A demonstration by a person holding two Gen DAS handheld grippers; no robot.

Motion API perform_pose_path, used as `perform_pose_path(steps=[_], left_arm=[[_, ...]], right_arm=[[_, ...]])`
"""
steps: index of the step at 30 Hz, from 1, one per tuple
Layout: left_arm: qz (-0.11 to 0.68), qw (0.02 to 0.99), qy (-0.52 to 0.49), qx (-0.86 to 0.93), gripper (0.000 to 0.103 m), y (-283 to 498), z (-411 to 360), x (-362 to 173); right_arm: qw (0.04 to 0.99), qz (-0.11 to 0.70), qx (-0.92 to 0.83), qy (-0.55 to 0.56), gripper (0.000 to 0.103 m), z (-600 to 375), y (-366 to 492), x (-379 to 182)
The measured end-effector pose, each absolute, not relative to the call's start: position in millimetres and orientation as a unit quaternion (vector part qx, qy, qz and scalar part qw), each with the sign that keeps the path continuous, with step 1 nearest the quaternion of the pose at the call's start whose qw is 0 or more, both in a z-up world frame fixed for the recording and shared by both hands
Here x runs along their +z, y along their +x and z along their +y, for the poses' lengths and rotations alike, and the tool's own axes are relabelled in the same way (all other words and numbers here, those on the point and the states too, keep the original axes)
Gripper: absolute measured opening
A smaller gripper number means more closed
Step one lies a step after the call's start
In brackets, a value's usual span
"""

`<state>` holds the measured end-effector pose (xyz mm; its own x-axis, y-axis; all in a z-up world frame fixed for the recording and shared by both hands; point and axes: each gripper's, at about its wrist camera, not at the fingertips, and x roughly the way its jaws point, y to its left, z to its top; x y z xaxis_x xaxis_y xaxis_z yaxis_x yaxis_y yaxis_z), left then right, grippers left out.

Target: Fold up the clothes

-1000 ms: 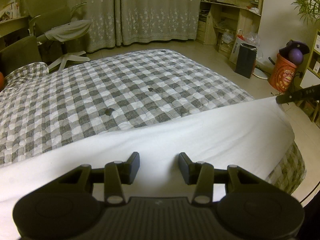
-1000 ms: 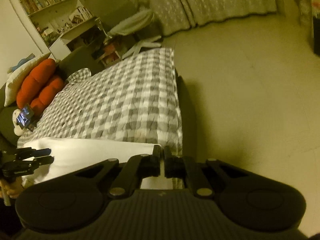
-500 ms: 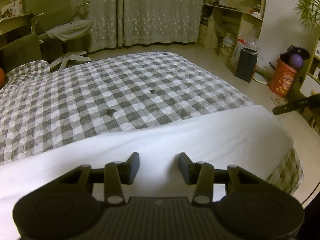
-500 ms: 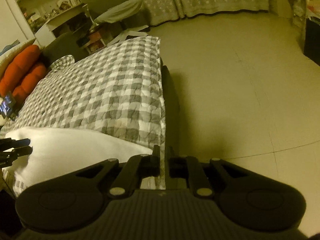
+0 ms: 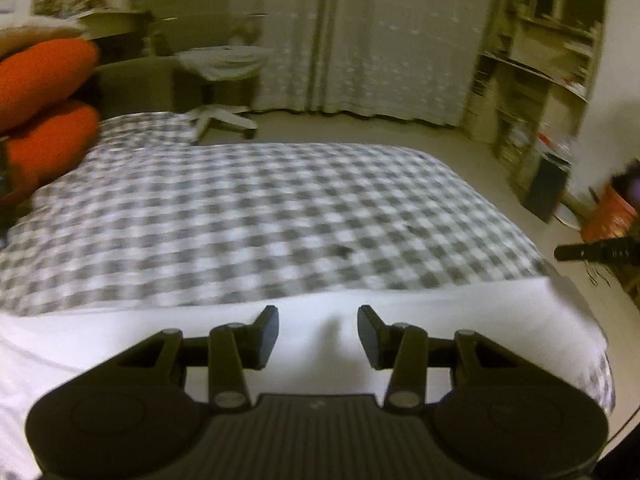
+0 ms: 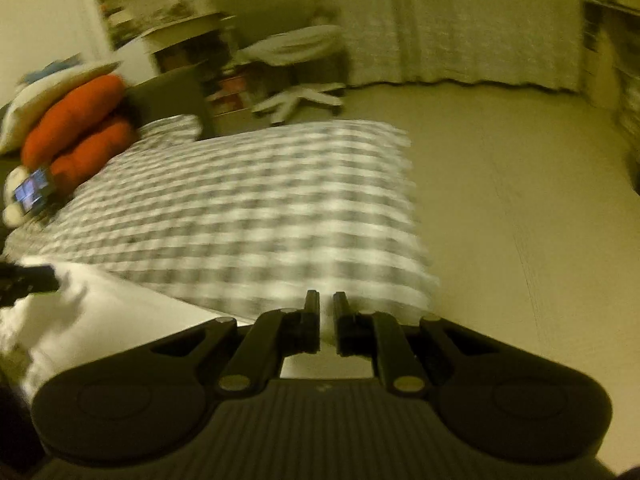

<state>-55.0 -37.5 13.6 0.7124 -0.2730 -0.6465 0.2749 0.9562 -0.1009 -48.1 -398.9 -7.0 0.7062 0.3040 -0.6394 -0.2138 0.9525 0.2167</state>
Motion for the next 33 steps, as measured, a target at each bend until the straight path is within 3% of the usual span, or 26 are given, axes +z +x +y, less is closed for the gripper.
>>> perform_pose_path(steps=[5,9,18,30,31,33], left_arm=[[0.360,0.928,-0.039,-0.087,0.045,-53.5,-0.3,18.1],[0.386,0.917,-0.089,-0.049,0.045,-48.7,31.7,6.8],[0.393,0.913,-0.098,-0.044,0.045,-46.1,53.5,-18.4],[0.421,0.881,-0.201,-0.079,0.042,-7.7,56.0,-5.8],[0.417,0.885,-0.195,-0.075,0.042,-7.1,54.9,-5.7],[0.416,0.887,-0.185,-0.077,0.042,-11.0,55.4,-14.6]], right_arm=[[0.911,0.357,0.208,0.010,0.015,-325.5,-26.7,-0.7],[0.899,0.357,0.253,-0.017,0.029,-282.1,-16.0,2.2],[0.877,0.368,0.306,-0.047,0.029,-211.7,2.3,10.9],[0.845,0.438,0.278,0.128,0.030,-189.7,64.2,19.4],[0.845,0.438,0.280,0.125,0.031,-187.0,63.3,17.0],[0.849,0.432,0.282,0.116,0.043,-187.6,58.6,10.0]])
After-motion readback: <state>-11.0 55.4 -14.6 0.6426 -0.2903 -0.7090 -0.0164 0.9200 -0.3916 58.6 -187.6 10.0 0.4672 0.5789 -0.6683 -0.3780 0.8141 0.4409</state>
